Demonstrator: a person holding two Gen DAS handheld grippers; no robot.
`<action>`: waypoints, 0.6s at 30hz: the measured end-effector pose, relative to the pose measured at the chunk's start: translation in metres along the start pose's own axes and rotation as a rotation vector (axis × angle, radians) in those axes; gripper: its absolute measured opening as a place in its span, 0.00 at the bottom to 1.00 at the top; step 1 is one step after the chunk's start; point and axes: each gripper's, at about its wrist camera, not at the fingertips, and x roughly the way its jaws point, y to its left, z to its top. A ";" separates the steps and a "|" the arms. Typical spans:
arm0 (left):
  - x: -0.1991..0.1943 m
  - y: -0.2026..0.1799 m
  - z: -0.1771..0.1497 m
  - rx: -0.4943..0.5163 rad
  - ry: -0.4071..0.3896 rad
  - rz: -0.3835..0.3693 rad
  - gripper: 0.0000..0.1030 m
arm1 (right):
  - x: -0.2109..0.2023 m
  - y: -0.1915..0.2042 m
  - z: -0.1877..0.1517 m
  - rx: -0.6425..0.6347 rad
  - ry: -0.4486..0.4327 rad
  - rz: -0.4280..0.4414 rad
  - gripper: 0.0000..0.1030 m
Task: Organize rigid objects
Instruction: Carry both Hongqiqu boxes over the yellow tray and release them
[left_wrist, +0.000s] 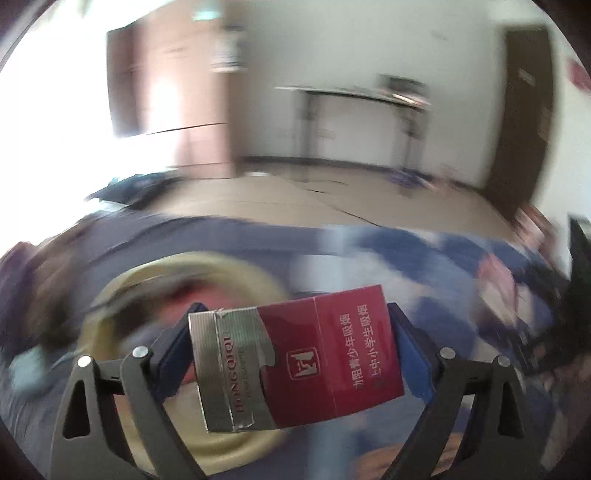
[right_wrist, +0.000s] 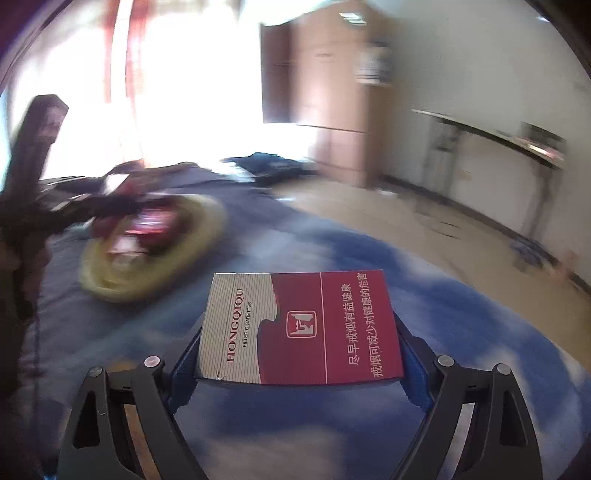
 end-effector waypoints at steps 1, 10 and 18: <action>-0.006 0.018 -0.005 -0.022 -0.004 0.040 0.91 | 0.016 0.029 0.014 -0.042 0.008 0.072 0.86; 0.032 0.115 -0.060 -0.171 0.139 0.155 0.91 | 0.126 0.155 0.044 -0.228 0.156 0.261 0.86; 0.075 0.126 -0.052 -0.163 0.176 0.140 0.91 | 0.193 0.183 0.062 -0.266 0.172 0.226 0.86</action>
